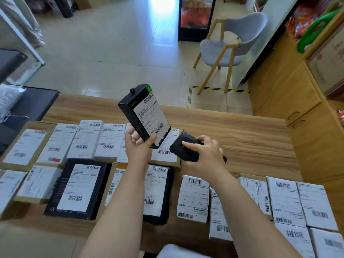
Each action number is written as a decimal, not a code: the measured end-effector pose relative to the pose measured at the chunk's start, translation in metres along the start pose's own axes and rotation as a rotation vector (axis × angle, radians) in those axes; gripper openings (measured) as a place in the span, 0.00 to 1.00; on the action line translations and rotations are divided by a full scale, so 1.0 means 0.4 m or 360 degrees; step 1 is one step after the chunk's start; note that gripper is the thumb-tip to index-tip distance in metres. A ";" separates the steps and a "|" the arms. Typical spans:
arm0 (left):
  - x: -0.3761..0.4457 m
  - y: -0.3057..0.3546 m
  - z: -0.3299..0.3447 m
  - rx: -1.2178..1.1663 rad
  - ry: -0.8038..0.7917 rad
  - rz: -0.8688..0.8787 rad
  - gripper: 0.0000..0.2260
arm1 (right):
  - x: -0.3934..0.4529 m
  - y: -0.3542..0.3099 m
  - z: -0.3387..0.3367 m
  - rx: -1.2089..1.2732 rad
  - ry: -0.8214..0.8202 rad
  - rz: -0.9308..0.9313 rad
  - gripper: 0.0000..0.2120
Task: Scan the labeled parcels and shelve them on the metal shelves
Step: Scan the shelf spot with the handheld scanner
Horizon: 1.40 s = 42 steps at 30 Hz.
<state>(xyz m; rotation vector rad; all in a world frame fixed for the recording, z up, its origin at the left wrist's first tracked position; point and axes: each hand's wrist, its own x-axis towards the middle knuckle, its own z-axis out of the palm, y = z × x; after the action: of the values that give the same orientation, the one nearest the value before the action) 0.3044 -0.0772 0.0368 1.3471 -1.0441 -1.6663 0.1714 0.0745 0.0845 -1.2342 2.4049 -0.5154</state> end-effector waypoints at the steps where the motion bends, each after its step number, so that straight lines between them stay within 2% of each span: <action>1: -0.013 0.006 -0.005 -0.0038 0.0029 -0.0040 0.27 | -0.005 -0.001 0.001 0.0054 0.0028 -0.0011 0.25; 4: -0.061 0.024 -0.035 -0.0320 0.0160 -0.0317 0.24 | -0.019 -0.011 0.006 0.0299 0.0130 -0.0053 0.25; 7: -0.121 0.021 -0.106 -0.0604 0.0241 -0.0536 0.18 | -0.028 -0.050 0.021 0.0369 0.0156 -0.0186 0.26; 10: -0.198 0.000 -0.208 -0.0730 0.0383 -0.0503 0.17 | -0.044 -0.115 0.066 0.0330 0.0096 -0.0425 0.25; 14: -0.312 -0.015 -0.393 -0.0996 0.0664 -0.0484 0.24 | -0.095 -0.231 0.154 0.0290 -0.0085 -0.0719 0.24; 17: -0.398 -0.016 -0.529 -0.1194 0.0875 -0.0439 0.18 | -0.144 -0.342 0.214 0.0269 -0.0208 -0.0894 0.24; 23: -0.562 0.010 -0.795 -0.1502 0.1146 -0.0240 0.06 | -0.302 -0.639 0.353 0.0150 -0.0386 -0.1310 0.26; 27: -0.658 0.026 -1.042 -0.1583 0.1325 -0.0129 0.20 | -0.432 -0.865 0.477 0.0089 -0.0447 -0.1555 0.27; 29: -0.700 0.032 -1.181 -0.1608 0.1407 -0.0079 0.24 | -0.502 -0.983 0.550 0.0073 -0.0482 -0.1645 0.27; 34: -0.760 0.086 -1.547 -0.1664 0.1528 0.0082 0.24 | -0.666 -1.300 0.726 0.0118 -0.0543 -0.1790 0.28; 37: -0.771 0.118 -1.747 -0.1657 0.1514 0.0139 0.24 | -0.737 -1.467 0.814 0.0136 -0.0545 -0.1814 0.28; 42: -0.715 0.206 -2.019 -0.1589 0.1479 0.0188 0.19 | -0.788 -1.737 0.925 0.0116 -0.0542 -0.1780 0.28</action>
<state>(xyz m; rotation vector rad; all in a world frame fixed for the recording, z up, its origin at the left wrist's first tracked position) 1.1529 0.0367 0.1267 1.0812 0.2513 -0.9772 0.9984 -0.0976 0.1583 -2.3321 1.2324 -0.5932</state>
